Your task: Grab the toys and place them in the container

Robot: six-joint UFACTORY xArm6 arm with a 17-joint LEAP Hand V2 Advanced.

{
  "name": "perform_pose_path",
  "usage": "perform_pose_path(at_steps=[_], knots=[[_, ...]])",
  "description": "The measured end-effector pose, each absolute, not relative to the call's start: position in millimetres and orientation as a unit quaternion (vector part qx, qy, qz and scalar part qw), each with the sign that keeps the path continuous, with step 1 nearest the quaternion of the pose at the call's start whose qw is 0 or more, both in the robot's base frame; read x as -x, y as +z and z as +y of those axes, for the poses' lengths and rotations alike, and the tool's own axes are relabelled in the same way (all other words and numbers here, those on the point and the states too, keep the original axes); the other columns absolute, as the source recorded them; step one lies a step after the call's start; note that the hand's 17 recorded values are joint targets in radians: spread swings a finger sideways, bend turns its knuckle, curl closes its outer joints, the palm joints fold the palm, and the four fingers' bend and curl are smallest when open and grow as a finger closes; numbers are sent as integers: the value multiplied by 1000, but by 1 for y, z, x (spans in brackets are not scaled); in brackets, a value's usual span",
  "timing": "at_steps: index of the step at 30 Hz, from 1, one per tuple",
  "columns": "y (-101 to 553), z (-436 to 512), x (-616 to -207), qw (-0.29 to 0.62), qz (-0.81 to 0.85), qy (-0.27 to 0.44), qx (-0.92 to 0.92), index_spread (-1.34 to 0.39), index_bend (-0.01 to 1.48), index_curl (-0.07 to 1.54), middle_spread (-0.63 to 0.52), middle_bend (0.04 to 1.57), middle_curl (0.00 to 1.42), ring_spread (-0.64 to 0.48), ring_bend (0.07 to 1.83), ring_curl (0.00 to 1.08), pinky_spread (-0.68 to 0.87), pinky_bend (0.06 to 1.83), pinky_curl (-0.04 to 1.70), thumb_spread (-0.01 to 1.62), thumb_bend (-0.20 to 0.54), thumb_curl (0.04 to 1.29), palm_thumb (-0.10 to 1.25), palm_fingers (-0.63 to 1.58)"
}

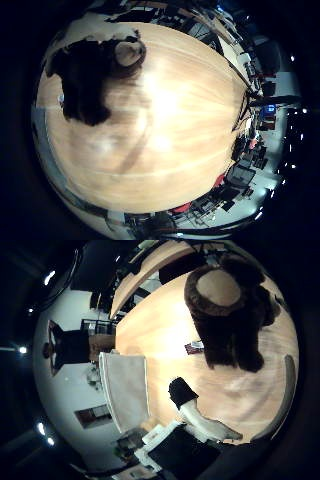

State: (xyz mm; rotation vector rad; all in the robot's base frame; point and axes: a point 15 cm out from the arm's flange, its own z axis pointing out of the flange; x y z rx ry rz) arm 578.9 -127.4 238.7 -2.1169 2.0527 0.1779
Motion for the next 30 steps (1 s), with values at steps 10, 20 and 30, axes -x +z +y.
perform_pose_path(at_steps=[10, 20, 30], knots=[[210, -139, -598, 95, 704, 39, 703, -432, 167, 268, -89, 309, 361, -34, 620, 221, 390, 932, 111, 926, -28, 312, 417, 119], [177, -146, -616, 97, 710, 23, 697, -433, 165, 281, -91, 308, 357, -35, 588, 217, 374, 847, 101, 933, -29, 310, 431, 151], [150, -146, -625, 97, 711, 19, 696, -434, 130, 254, -139, 329, 362, -127, 700, 244, 268, 879, 105, 947, -16, 320, 511, 285]])
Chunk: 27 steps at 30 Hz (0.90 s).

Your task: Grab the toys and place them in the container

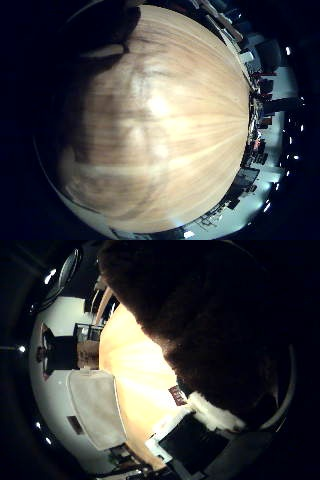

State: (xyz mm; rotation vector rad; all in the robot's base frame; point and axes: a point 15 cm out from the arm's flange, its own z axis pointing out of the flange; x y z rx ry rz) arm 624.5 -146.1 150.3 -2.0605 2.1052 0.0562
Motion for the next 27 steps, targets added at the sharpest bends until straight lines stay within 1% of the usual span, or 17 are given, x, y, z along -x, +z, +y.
perform_pose_path(at_steps=[1, 3, 4, 6, 7, 8, 10, 11, 16, 20, 24, 27], knots=[[149, -146, -624, 97, 712, 20, 696, -435, 131, 252, -145, 329, 362, -141, 717, 249, 243, 896, 108, 950, -12, 322, 524, 306], [147, -146, -625, 98, 712, 19, 695, -452, 146, 247, -198, 351, 370, -232, 812, 273, 108, 1000, 119, 967, -1, 333, 594, 484], [148, -147, -628, 102, 713, 15, 693, -454, 149, 244, -210, 349, 368, -250, 826, 273, 79, 1015, 115, 973, 4, 336, 615, 510], [150, -150, -632, 108, 715, 6, 691, -483, 195, 256, -279, 409, 390, -327, 945, 308, -94, 1109, 134, 990, 25, 352, 700, 831], [150, -150, -633, 108, 715, 6, 690, -490, 209, 260, -294, 415, 392, -338, 940, 302, -139, 1122, 135, 997, 30, 354, 720, 874], [150, -151, -633, 109, 715, 4, 690, -513, 232, 281, -339, 471, 417, -367, 981, 328, -239, 1135, 149, 1007, 45, 364, 779, 1023], [151, -152, -635, 110, 716, 0, 690, -528, 252, 311, -376, 527, 450, -373, 1008, 361, -318, 1148, 175, 1016, 56, 372, 832, 1121], [152, -154, -636, 112, 716, -4, 689, -536, 263, 331, -395, 590, 477, -362, 1040, 384, -354, 1146, 188, 1018, 65, 379, 869, 1195], [153, -158, -637, 113, 717, -8, 688, -554, 327, 390, -425, 722, 538, -343, 1095, 430, -451, 1148, 222, 1017, 58, 391, 949, 1259], [160, -159, -636, 111, 716, -10, 689, -564, 377, 437, -426, 797, 569, -331, 1131, 452, -495, 1150, 250, 991, 26, 391, 987, 1250], [186, -163, -636, 118, 713, -25, 691, -565, 412, 477, -419, 833, 581, -323, 1152, 465, -510, 1154, 276, 966, -9, 391, 1010, 1238], [209, -162, -631, 122, 709, -34, 693, -565, 432, 500, -414, 849, 585, -320, 1163, 470, -515, 1149, 289, 957, -17, 388, 1013, 1235]])
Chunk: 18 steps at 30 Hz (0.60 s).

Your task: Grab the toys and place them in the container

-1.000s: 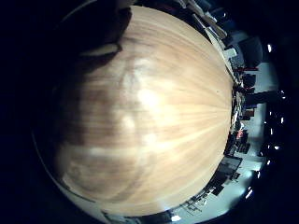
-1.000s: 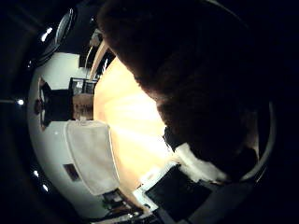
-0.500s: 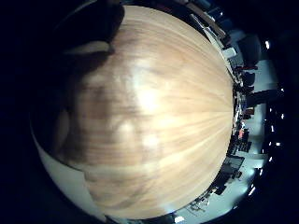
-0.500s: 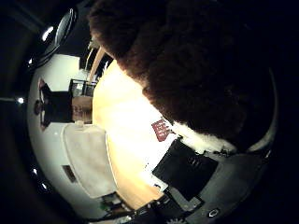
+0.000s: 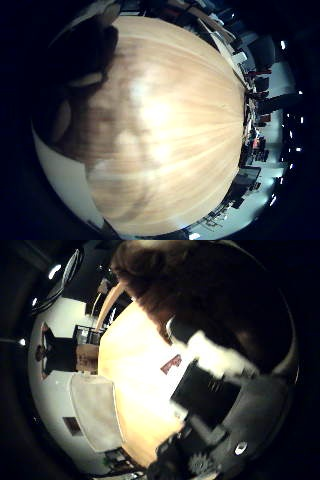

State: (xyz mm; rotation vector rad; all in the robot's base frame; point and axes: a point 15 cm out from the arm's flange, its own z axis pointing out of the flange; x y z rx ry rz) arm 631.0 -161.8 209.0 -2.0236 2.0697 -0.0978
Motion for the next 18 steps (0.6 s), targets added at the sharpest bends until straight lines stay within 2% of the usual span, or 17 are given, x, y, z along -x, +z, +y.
perform_pose_path(at_steps=[18], knots=[[269, -162, -583, 123, 705, -34, 697, -568, 437, 581, -410, 898, 579, -313, 1194, 481, -547, 1118, 350, 921, -20, 368, 1017, 1212]])
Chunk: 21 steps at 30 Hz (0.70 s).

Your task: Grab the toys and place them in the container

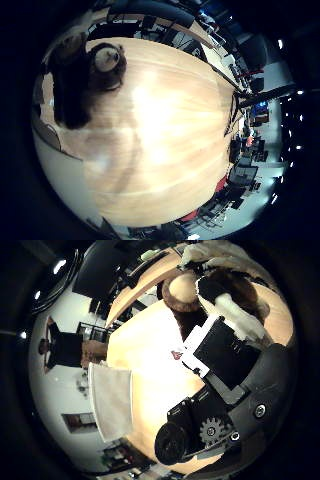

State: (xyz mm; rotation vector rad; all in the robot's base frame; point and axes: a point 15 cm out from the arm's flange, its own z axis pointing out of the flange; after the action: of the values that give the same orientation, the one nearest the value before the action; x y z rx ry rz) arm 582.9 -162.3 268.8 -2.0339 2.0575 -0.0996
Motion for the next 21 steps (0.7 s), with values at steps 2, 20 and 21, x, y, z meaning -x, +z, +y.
perform_pose_path(at_steps=[2, 20, 21], knots=[[272, -162, -582, 124, 705, -36, 697, -569, 433, 587, -408, 903, 578, -313, 1194, 481, -548, 1114, 355, 920, -20, 366, 1018, 1213], [283, -149, -592, 140, 682, -42, 716, -597, 286, 543, -427, 593, 483, -347, 859, 376, -242, 909, 297, 935, -49, 304, 671, 283], [281, -147, -593, 140, 681, -40, 718, -591, 274, 532, -417, 570, 472, -341, 836, 364, -195, 901, 286, 933, -47, 303, 655, 260]])
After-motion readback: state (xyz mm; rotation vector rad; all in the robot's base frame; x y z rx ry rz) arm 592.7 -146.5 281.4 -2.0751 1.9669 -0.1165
